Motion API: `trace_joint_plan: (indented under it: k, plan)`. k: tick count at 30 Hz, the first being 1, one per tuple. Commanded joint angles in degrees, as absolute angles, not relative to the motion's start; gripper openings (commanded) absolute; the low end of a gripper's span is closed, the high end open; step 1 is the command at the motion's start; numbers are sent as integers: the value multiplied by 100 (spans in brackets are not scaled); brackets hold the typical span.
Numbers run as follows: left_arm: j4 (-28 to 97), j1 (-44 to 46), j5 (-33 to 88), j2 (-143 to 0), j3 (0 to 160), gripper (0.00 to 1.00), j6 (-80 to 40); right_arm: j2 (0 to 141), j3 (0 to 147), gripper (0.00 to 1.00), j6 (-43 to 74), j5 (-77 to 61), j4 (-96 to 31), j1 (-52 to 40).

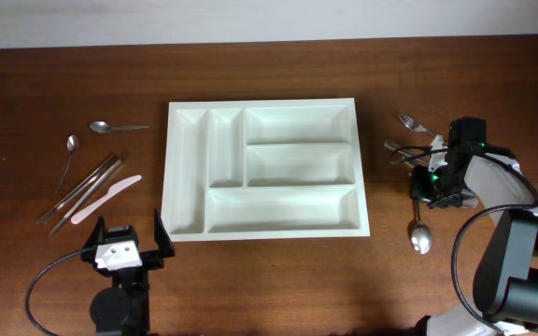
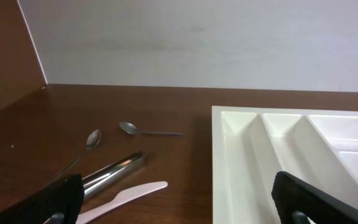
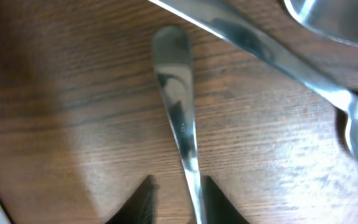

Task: Pack container
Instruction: 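Lower the right gripper and grasp the silver spoon handle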

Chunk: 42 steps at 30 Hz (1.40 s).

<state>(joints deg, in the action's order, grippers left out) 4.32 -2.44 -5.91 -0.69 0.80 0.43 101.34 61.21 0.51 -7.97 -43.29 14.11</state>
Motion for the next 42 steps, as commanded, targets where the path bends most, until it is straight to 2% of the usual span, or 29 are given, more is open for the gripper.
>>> trace_joint_plan:
  k: [1,6,19,20,22,29,42]
  plan:
    - [434,-279,-532,-30,51,99,110,10175,6178,38,-71,-685,-4324,1426]
    - [434,-279,-534,-30,51,99,110,10175,5955,41,-126,-687,-4219,1428]
    - [434,-279,-532,-30,51,99,110,10175,5594,34,141,-690,-4421,1426]
    - [434,-279,-532,-30,51,99,110,10178,5568,33,185,-687,-4416,1426]
    - [434,-279,-534,-30,51,99,110,10175,5535,23,202,-690,-4416,1426]
    - [434,-279,-532,-30,51,99,110,10175,5522,5,202,-690,-4414,1428]
    - [434,-279,-532,-30,51,99,110,10175,5537,4,246,-711,-4270,1426]
